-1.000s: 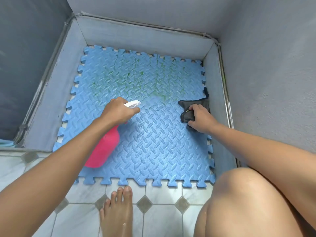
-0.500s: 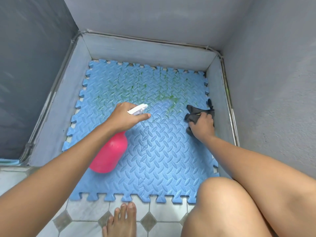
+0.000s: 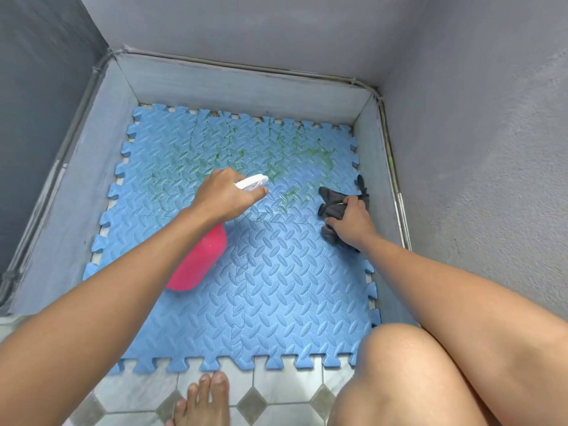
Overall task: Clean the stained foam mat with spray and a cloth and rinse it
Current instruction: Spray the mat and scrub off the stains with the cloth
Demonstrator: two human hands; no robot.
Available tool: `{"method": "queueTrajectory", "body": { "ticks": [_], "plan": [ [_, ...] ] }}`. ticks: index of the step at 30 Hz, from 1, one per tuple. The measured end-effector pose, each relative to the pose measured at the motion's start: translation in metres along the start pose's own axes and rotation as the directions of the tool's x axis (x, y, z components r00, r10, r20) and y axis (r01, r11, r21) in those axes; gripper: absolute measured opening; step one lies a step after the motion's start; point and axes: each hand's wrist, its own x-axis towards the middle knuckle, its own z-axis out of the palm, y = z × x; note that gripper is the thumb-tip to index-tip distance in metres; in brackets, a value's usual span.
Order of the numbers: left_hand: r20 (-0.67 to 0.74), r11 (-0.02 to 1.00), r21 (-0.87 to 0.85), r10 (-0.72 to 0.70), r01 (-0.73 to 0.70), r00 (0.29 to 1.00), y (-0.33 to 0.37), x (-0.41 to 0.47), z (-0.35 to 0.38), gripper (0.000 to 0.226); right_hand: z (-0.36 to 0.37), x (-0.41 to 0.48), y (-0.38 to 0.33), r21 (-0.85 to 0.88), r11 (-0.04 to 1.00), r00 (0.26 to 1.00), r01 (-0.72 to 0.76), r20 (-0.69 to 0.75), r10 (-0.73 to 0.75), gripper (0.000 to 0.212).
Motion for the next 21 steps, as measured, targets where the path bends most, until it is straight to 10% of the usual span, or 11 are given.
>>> {"method": "queueTrajectory", "body": {
  "ticks": [5, 15, 18, 21],
  "plan": [
    [0.250, 0.997, 0.024, 0.066, -0.074, 0.966, -0.003, -0.004, 0.005, 0.048, -0.007, 0.006, 0.005, 0.089, 0.996, 0.999, 0.006, 0.035, -0.009, 0.052],
    [-0.043, 0.993, -0.112, -0.051, 0.046, 0.998, -0.016, -0.004, -0.004, 0.051, 0.004, 0.004, 0.002, -0.027, 1.000, 0.997, 0.017, -0.078, -0.019, 0.039],
    [-0.135, 0.987, -0.152, -0.069, 0.048, 0.988, -0.032, -0.003, -0.007, 0.051, 0.018, 0.001, -0.025, -0.198, 0.944, 0.954, 0.265, -0.085, -0.286, 0.040],
    [-0.148, 0.981, -0.190, -0.068, 0.039, 0.987, -0.041, -0.002, -0.007, 0.052, 0.054, -0.024, -0.066, -0.131, 0.729, 0.740, 0.672, 0.157, -0.654, 0.049]
  ]
}}
